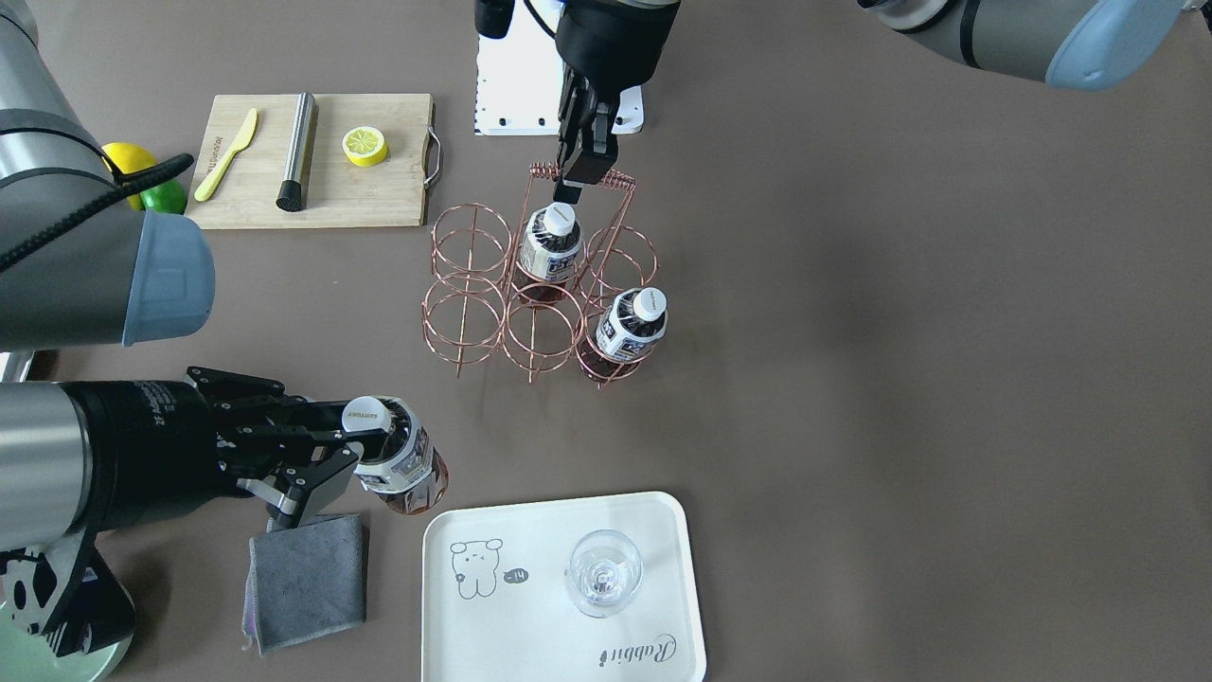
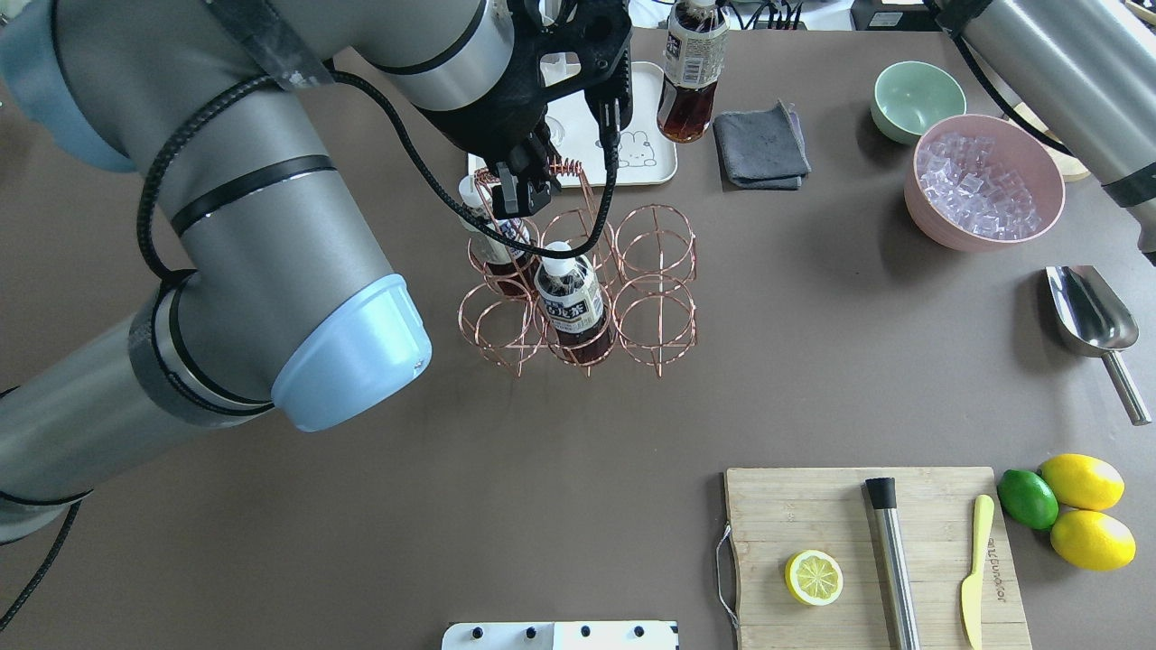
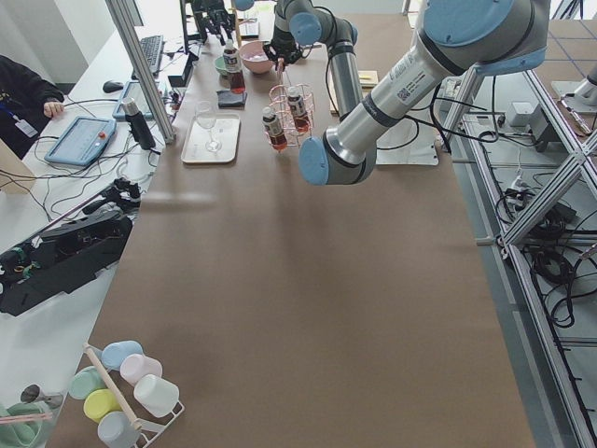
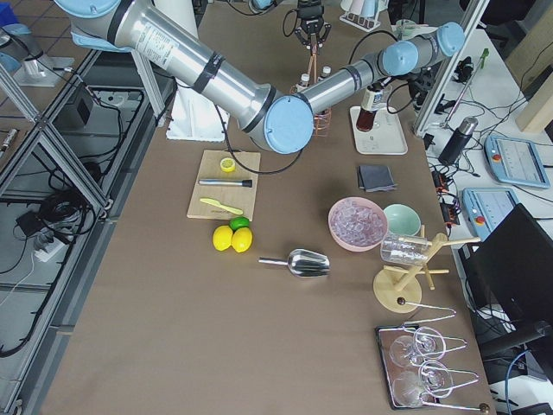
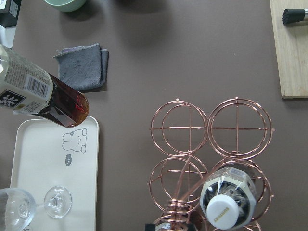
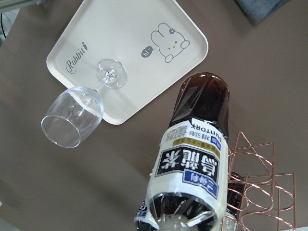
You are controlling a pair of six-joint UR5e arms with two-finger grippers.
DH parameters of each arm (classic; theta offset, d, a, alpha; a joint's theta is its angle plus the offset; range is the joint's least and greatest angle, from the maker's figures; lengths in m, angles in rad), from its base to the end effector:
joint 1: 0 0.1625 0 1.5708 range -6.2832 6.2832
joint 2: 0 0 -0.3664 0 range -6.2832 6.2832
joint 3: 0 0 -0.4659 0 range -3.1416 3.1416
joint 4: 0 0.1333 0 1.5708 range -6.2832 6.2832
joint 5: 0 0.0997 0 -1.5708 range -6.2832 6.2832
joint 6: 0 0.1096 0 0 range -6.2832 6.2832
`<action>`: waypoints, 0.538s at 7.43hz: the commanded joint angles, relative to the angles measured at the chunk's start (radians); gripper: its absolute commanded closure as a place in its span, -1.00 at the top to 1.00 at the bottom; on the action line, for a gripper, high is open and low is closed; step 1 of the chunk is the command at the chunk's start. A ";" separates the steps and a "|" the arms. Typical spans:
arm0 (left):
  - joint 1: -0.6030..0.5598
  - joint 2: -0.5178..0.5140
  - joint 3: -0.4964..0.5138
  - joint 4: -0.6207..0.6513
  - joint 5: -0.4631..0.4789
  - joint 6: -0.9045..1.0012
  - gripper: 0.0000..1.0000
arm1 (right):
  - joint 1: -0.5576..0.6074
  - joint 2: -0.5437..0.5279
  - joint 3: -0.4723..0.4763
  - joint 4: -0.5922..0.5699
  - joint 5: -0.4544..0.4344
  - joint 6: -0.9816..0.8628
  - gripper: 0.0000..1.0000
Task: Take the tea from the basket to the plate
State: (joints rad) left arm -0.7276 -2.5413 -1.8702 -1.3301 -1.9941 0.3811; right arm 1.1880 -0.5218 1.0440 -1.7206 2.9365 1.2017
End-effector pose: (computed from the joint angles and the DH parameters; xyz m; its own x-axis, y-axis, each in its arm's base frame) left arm 0.3725 -0.4500 -0.1094 0.1757 0.9768 0.1222 -0.4851 -0.0221 0.8742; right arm -0.2831 -0.7726 0.0973 0.3446 0.6592 0.6683 0.0734 0.6909 -0.7193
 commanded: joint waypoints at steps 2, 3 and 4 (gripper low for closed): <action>-0.059 0.021 -0.058 0.041 -0.032 -0.001 -1.00 | -0.022 0.029 -0.192 0.214 -0.028 -0.065 -1.00; -0.111 0.022 -0.064 0.057 -0.078 0.010 -1.00 | -0.027 0.037 -0.203 0.222 -0.043 -0.133 -1.00; -0.157 0.051 -0.119 0.099 -0.113 0.010 -1.00 | -0.027 0.057 -0.222 0.223 -0.060 -0.175 -1.00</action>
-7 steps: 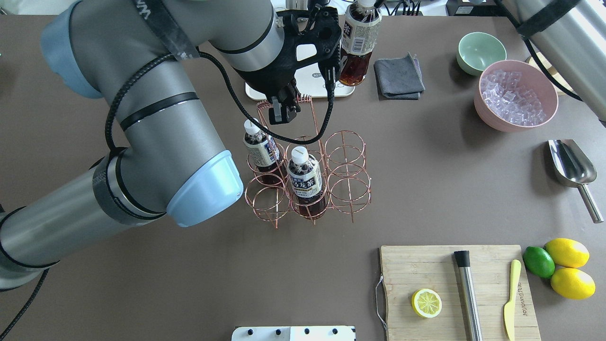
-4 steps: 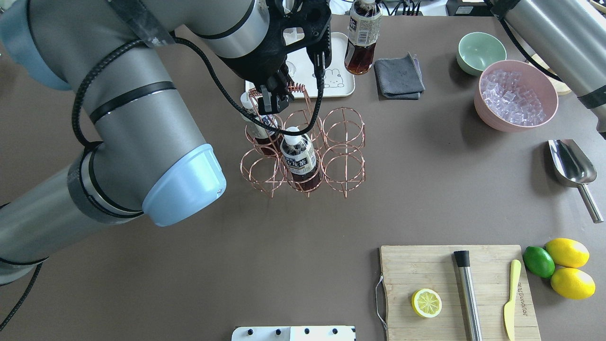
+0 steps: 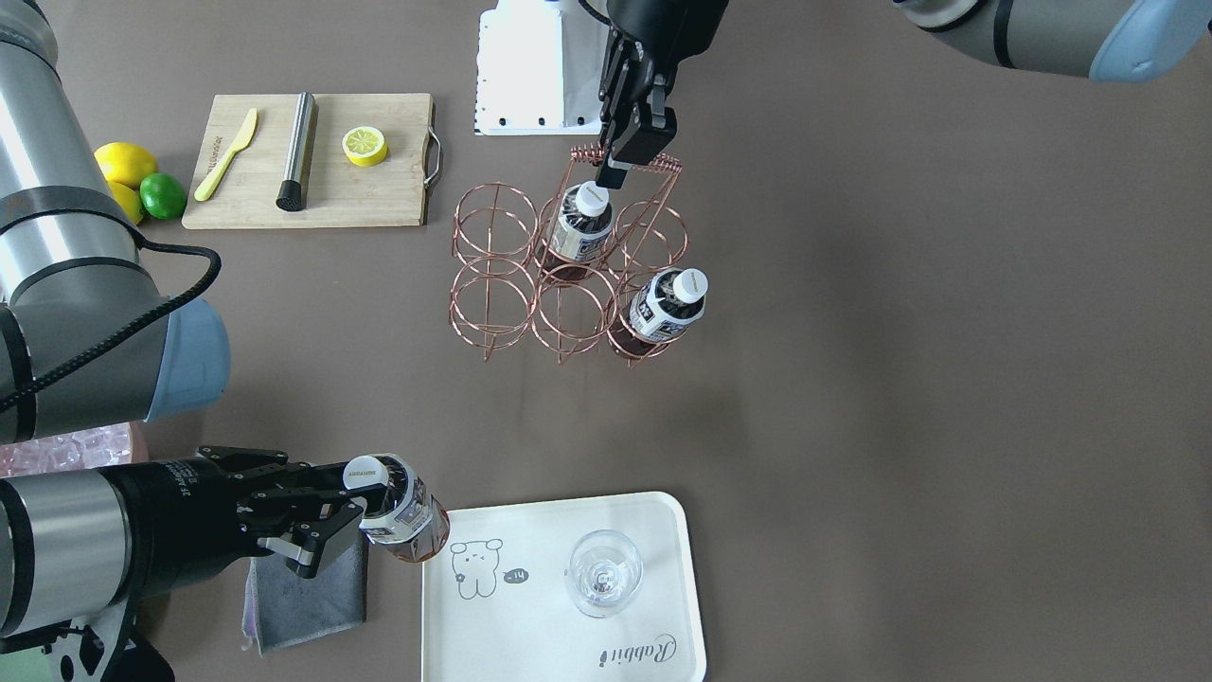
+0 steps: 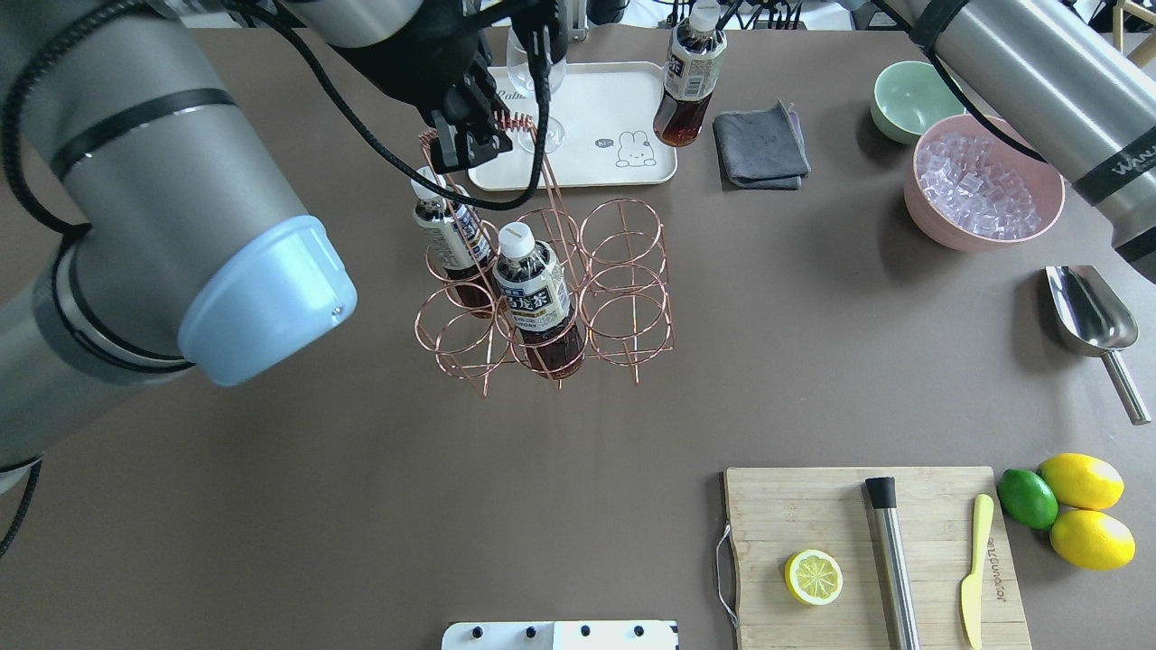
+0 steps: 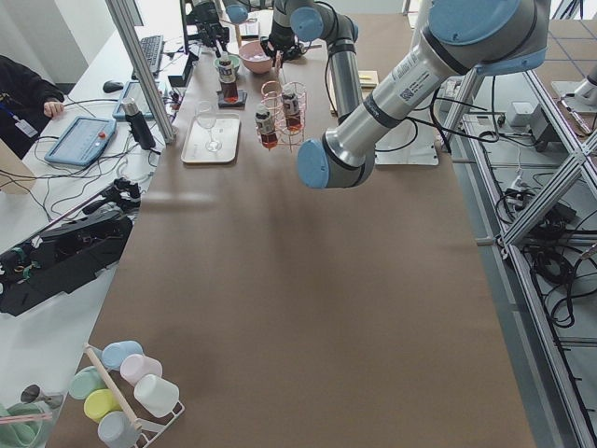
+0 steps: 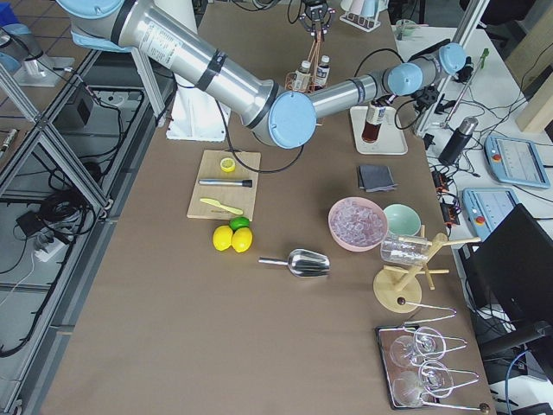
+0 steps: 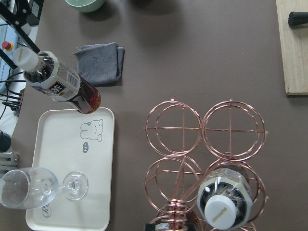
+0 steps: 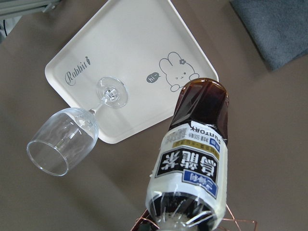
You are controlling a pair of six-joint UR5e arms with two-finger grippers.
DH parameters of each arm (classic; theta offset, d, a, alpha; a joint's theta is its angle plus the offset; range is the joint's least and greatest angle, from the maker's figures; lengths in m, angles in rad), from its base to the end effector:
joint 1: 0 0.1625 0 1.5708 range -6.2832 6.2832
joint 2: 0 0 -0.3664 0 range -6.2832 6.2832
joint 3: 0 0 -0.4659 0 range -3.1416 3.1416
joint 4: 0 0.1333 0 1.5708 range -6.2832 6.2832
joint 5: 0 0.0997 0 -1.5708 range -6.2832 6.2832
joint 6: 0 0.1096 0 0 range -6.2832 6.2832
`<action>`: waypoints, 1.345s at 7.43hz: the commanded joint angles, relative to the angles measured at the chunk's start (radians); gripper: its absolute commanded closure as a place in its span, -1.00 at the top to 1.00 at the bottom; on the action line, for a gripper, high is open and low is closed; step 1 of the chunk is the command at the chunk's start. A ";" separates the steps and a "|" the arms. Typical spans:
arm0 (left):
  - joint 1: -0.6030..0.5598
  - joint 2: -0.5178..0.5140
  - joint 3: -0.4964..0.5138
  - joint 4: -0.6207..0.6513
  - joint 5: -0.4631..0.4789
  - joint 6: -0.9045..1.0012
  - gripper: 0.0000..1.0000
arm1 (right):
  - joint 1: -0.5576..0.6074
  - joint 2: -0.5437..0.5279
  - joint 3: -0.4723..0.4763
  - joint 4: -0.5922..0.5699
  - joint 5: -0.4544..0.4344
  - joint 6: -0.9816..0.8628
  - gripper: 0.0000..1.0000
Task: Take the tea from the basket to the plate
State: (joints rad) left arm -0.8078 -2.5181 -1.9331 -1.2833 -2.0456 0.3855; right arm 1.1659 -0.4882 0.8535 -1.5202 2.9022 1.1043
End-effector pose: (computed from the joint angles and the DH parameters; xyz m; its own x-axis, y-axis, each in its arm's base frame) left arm 0.3220 -0.4571 -0.1079 0.2103 0.9725 0.0999 -0.4744 0.0122 0.8802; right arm -0.3143 -0.8014 0.1514 0.3503 0.5467 0.7605 0.1055 0.7838 -0.6120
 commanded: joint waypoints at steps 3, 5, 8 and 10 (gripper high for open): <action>-0.348 0.221 -0.181 0.121 -0.220 0.080 -1.00 | -0.058 0.051 -0.034 0.136 -0.183 -0.081 -1.00; -0.463 0.315 -0.133 0.111 -0.274 0.191 -1.00 | -0.074 0.054 -0.039 0.178 -0.247 -0.081 -1.00; -0.608 0.323 0.030 0.113 -0.274 0.407 -1.00 | -0.090 0.056 -0.070 0.251 -0.340 -0.081 -1.00; -0.625 0.270 0.193 0.070 -0.271 0.485 -1.00 | -0.118 0.074 -0.073 0.255 -0.399 -0.081 -1.00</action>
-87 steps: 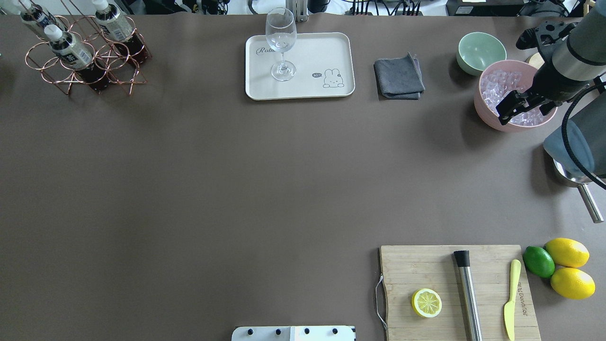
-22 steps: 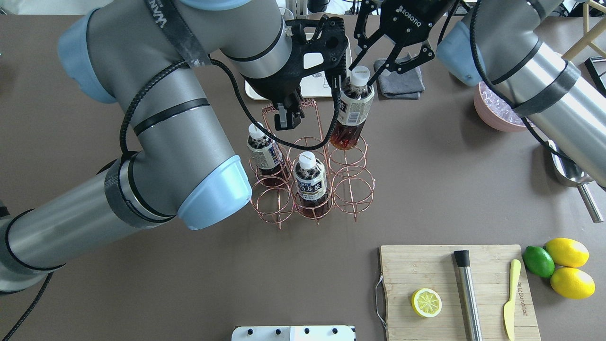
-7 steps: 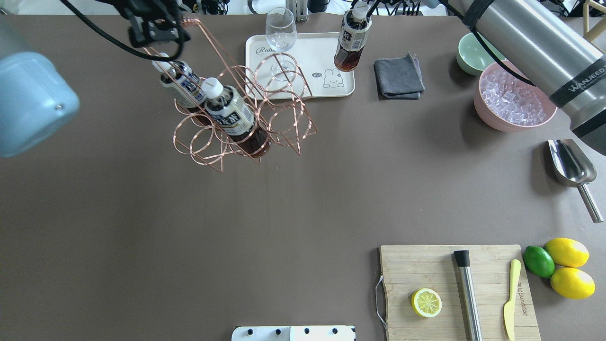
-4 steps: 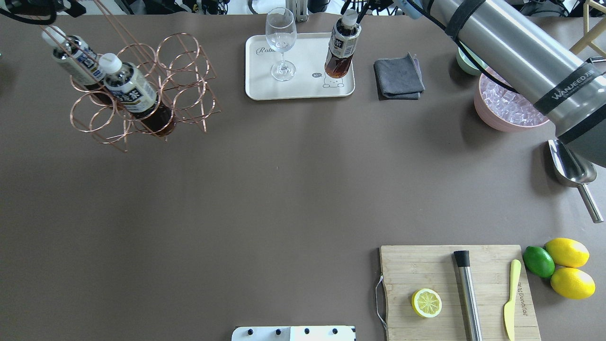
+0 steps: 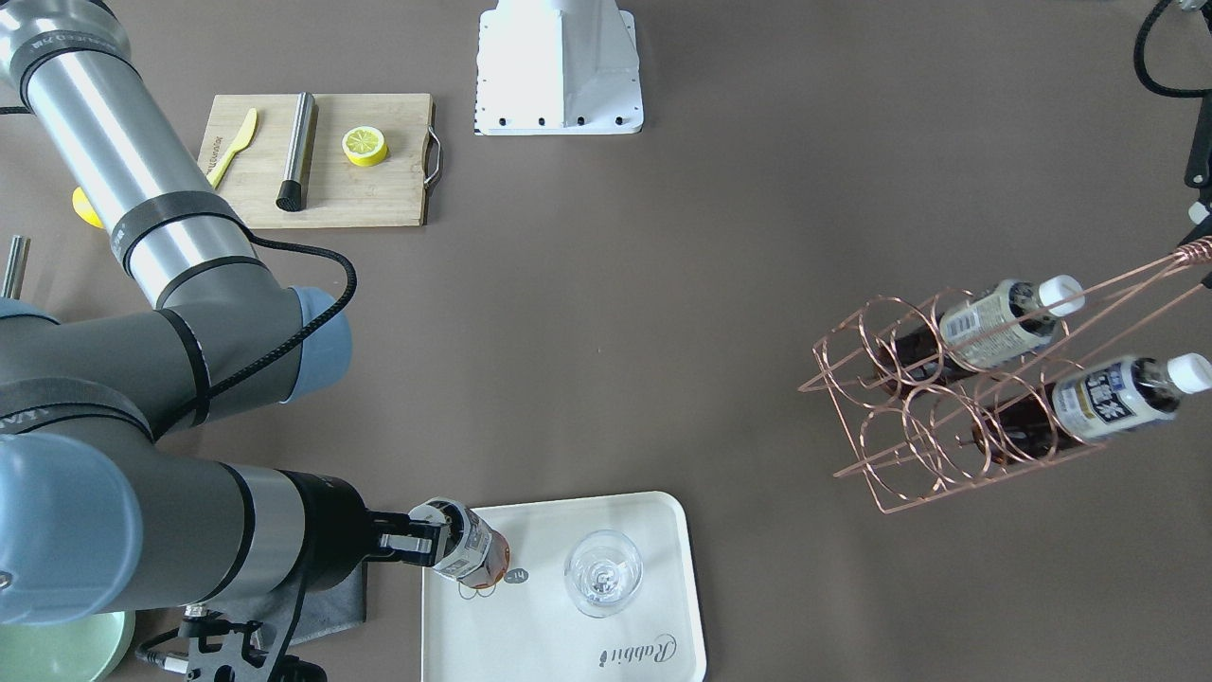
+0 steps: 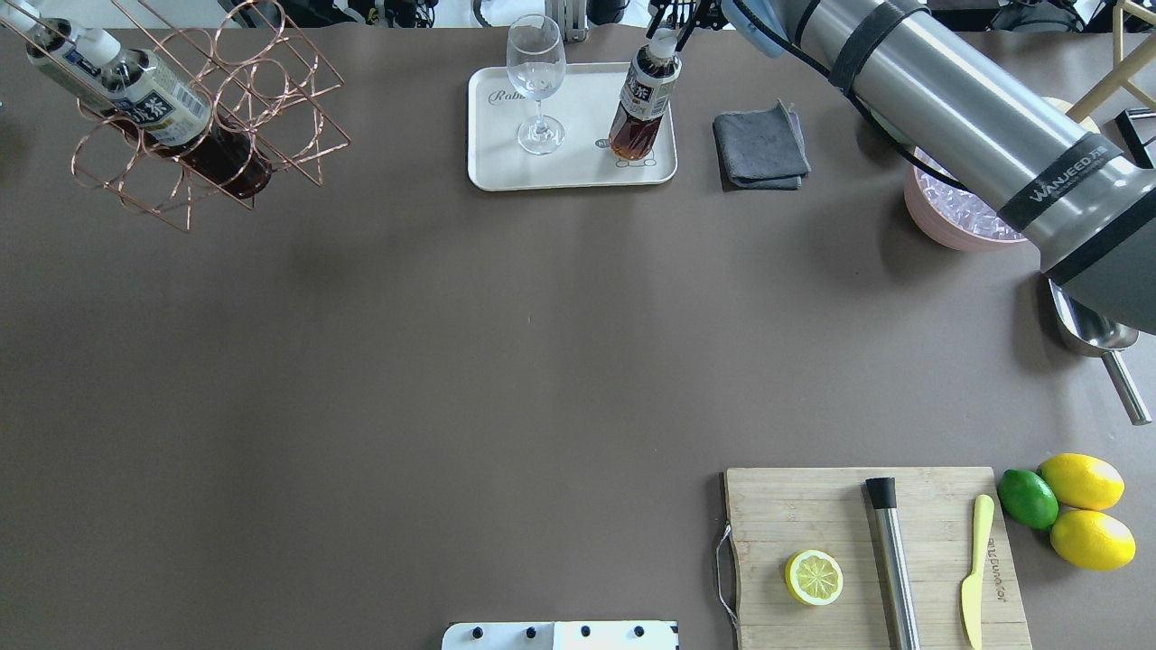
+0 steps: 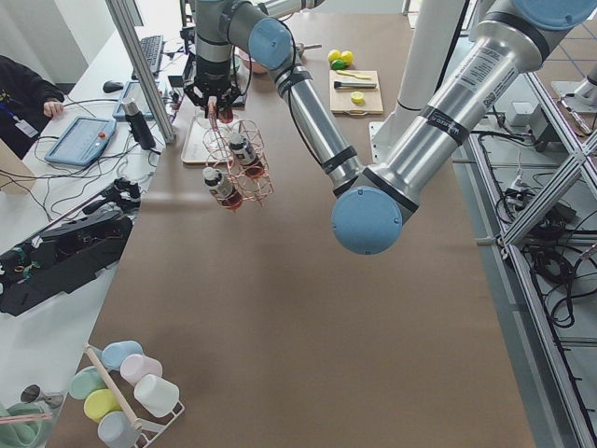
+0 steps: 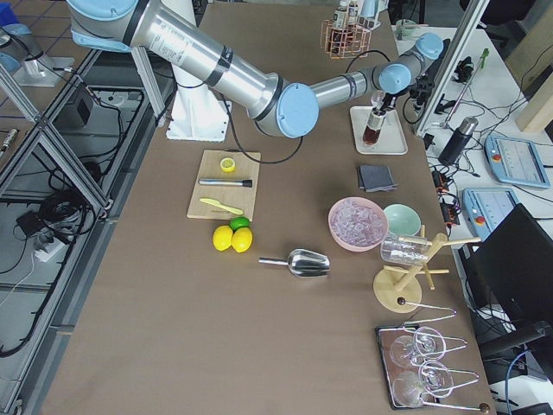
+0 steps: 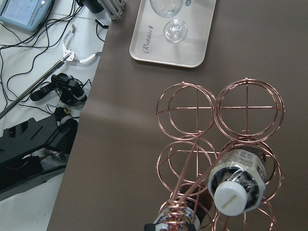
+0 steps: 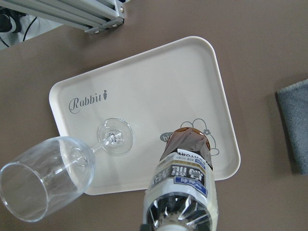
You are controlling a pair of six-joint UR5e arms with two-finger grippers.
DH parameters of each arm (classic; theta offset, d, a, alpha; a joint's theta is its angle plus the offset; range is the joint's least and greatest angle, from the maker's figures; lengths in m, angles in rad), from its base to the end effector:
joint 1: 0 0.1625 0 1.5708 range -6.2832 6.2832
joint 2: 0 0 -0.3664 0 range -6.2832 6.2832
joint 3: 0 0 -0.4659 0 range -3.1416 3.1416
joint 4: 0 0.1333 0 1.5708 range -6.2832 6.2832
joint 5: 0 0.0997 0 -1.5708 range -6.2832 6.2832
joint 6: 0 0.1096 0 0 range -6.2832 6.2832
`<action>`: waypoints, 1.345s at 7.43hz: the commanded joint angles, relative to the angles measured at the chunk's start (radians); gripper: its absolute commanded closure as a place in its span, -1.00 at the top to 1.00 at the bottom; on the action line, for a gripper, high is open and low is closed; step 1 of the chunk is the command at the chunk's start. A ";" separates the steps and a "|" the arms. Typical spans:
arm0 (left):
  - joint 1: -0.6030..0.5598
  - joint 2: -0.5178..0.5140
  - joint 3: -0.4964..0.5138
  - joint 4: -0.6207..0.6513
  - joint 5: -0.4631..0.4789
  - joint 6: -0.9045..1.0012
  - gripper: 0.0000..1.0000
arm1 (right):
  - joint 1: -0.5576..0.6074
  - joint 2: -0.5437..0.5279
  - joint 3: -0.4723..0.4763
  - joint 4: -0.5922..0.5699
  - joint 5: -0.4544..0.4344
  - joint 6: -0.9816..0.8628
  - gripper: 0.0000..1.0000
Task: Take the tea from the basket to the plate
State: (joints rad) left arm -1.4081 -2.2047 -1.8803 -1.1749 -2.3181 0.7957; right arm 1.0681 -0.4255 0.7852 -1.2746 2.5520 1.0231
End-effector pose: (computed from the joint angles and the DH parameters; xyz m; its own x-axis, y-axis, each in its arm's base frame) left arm 0.0420 -0.6189 0.0973 0.3676 0.9293 -0.0342 -0.5729 0.2553 0.7788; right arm -0.3899 -0.7967 0.1372 0.4525 0.2221 0.8637 -0.0086 0.9695 -0.2448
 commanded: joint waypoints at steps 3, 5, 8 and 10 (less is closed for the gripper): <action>-0.048 -0.108 0.497 -0.371 0.011 0.161 -1.00 | -0.036 0.011 -0.004 0.009 -0.081 0.000 -1.00; -0.054 -0.141 0.623 -0.483 0.038 0.183 -1.00 | -0.046 0.011 -0.004 0.009 -0.088 0.000 -0.45; -0.046 -0.182 0.734 -0.529 0.098 0.234 -1.00 | -0.048 0.013 0.025 0.000 -0.088 0.014 0.46; -0.046 -0.182 0.773 -0.572 0.143 0.252 -1.00 | -0.043 0.010 0.092 -0.043 -0.085 0.018 0.48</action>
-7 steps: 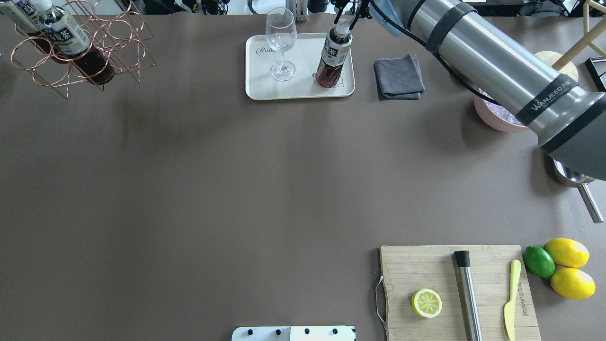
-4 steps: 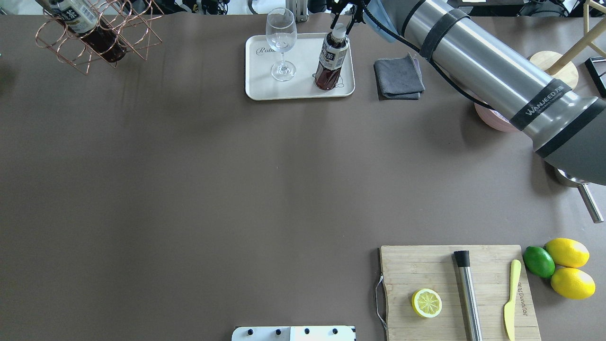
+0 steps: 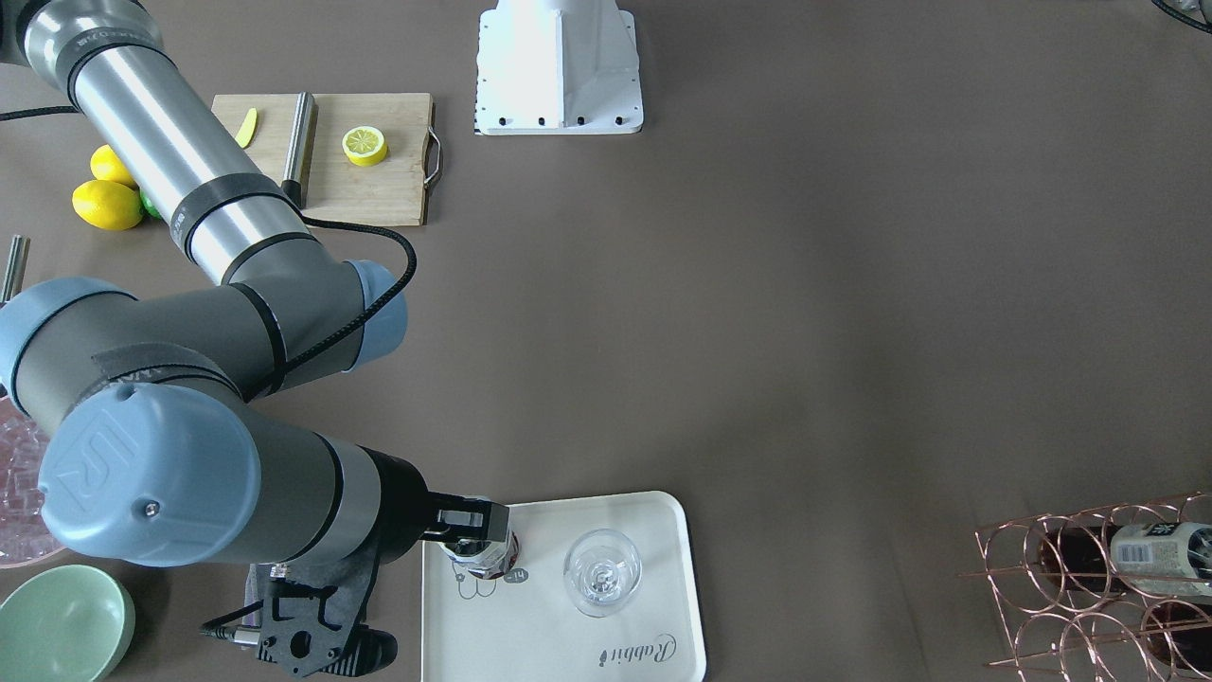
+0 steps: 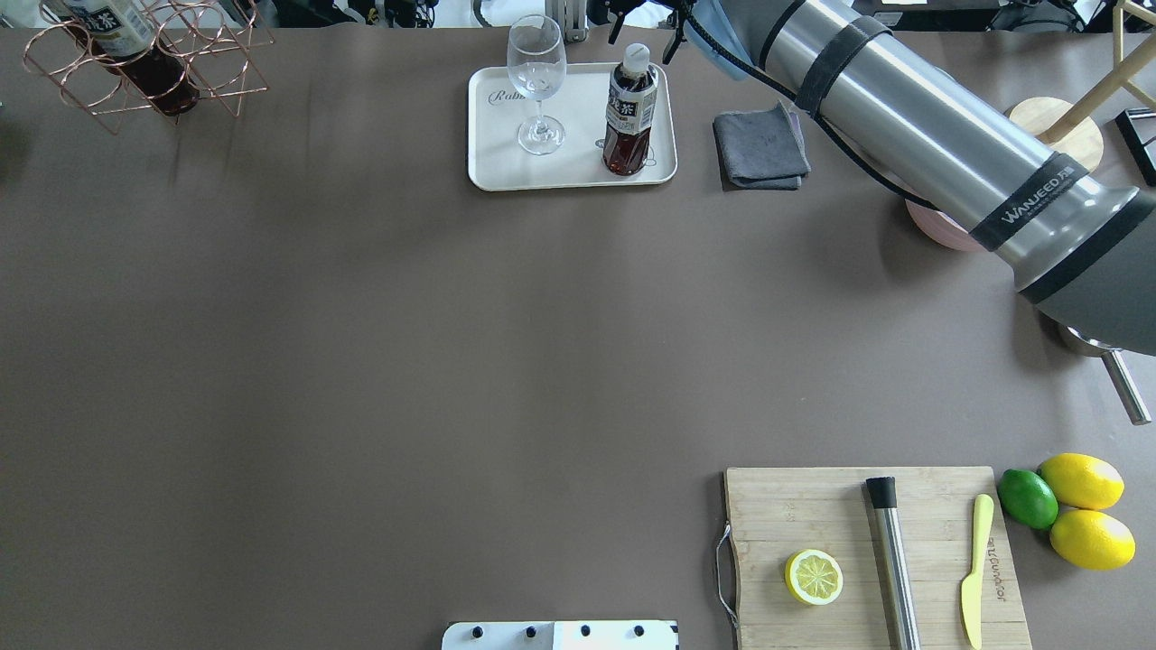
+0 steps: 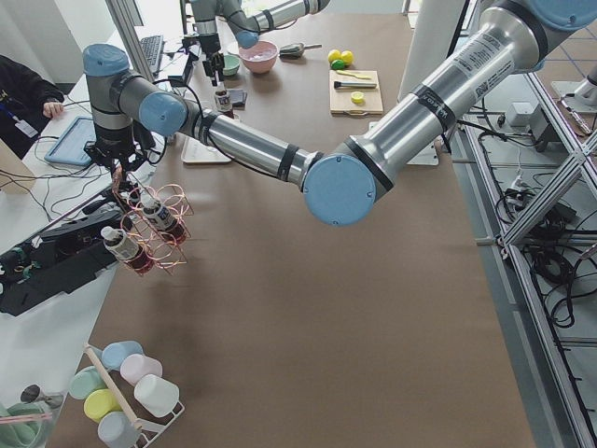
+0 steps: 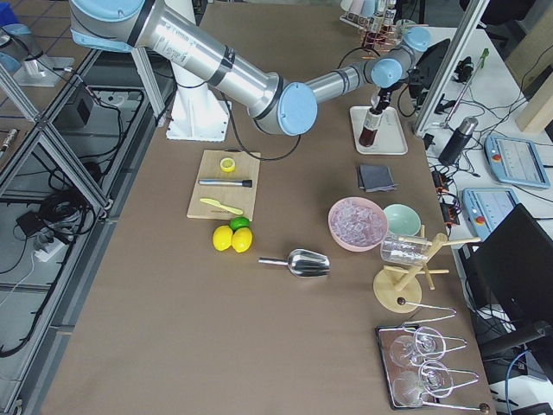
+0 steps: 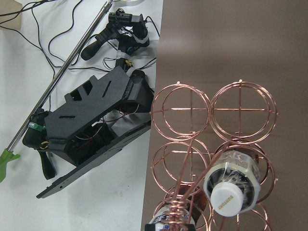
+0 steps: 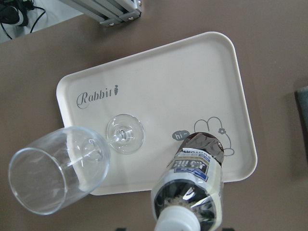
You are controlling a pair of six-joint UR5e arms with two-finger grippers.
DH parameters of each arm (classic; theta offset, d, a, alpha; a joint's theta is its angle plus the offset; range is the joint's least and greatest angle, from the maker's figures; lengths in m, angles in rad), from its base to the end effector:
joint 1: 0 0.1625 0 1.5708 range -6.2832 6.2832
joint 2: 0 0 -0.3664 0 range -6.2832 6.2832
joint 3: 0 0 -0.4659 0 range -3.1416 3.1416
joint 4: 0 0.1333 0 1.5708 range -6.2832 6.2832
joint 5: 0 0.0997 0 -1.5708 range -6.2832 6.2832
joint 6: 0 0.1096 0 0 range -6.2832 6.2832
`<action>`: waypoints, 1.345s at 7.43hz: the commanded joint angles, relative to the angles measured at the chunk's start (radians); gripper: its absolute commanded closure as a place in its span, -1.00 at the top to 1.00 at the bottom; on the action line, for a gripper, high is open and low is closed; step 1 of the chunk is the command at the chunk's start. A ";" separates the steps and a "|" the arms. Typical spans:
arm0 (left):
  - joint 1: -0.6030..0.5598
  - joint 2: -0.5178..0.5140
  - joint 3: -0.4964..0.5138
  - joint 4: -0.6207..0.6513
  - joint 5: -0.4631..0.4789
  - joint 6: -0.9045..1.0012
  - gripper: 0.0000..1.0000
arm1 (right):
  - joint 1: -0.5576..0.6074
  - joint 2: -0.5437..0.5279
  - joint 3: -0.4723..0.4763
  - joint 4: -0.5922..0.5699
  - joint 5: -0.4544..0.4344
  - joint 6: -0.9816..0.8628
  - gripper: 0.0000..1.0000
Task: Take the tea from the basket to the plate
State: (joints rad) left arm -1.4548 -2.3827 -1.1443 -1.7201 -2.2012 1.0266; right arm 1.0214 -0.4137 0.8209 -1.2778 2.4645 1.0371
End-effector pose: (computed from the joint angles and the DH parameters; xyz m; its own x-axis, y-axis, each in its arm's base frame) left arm 0.0277 -0.8309 0.2648 0.3122 0.9341 0.1734 -0.7083 0.1072 0.6977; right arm -0.4207 -0.7787 0.1135 0.4822 0.1772 0.8580 -0.0311 0.9822 -0.1853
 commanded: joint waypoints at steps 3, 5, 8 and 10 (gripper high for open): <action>0.010 0.003 0.025 -0.029 0.025 0.023 -1.00 | 0.022 -0.167 0.374 -0.202 0.014 -0.011 0.55; 0.024 0.016 0.026 -0.030 0.025 0.061 -1.00 | 0.031 -0.369 0.644 -0.268 0.013 -0.019 0.65; 0.034 0.043 0.020 -0.076 0.026 0.058 -1.00 | 0.075 -0.638 0.893 -0.467 -0.031 -0.300 0.77; 0.042 0.045 0.012 -0.075 0.026 0.052 -1.00 | 0.123 -0.921 1.096 -0.570 -0.136 -0.553 0.82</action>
State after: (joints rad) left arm -1.4202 -2.3407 -1.1275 -1.7936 -2.1753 1.0833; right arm 1.0958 -1.1024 1.7547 -1.7586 2.3919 0.6889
